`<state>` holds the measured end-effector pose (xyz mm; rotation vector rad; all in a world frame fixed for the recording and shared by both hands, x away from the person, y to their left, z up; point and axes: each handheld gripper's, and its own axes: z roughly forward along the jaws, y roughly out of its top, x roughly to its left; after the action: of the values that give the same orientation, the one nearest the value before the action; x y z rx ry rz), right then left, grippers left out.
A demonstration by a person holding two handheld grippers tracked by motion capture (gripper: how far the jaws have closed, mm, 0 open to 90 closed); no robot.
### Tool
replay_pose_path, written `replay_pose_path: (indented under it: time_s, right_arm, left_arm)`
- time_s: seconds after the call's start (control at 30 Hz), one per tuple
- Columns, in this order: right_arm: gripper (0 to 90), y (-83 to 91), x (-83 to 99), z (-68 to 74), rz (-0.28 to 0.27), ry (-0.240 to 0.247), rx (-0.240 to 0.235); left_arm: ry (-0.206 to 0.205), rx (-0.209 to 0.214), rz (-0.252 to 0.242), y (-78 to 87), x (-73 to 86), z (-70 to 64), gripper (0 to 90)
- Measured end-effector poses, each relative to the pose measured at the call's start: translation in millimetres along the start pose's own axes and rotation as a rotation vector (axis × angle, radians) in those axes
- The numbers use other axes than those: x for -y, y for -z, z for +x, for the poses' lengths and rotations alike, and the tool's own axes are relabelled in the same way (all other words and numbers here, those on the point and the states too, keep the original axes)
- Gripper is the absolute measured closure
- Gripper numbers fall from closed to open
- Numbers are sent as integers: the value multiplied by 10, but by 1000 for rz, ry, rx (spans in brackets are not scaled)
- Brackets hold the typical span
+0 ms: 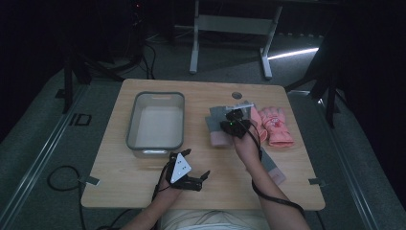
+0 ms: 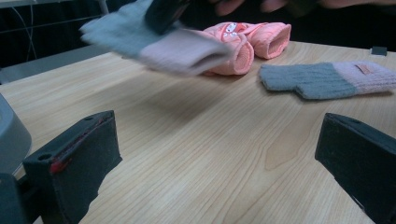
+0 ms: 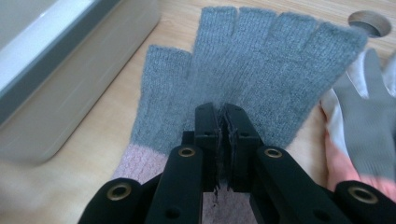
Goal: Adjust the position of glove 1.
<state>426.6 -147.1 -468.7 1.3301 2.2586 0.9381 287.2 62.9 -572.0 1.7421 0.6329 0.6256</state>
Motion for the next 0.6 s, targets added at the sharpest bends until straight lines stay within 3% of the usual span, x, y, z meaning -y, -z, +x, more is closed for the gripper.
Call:
replay_pose_path:
  time_s: [0.17, 0.27, 0.6]
  right_arm:
    - [849, 251, 238, 124, -20, -15, 4]
    - [850, 312, 397, 180, -16, -36, 4]
    - [850, 143, 788, 337, 52, -82, -13]
  left_arm:
    - [9, 0, -2, 2, 2, 8, 0]
    - [4, -7, -3, 5, 3, 5, 0]
    - [3, -4, -3, 5, 4, 6, 0]
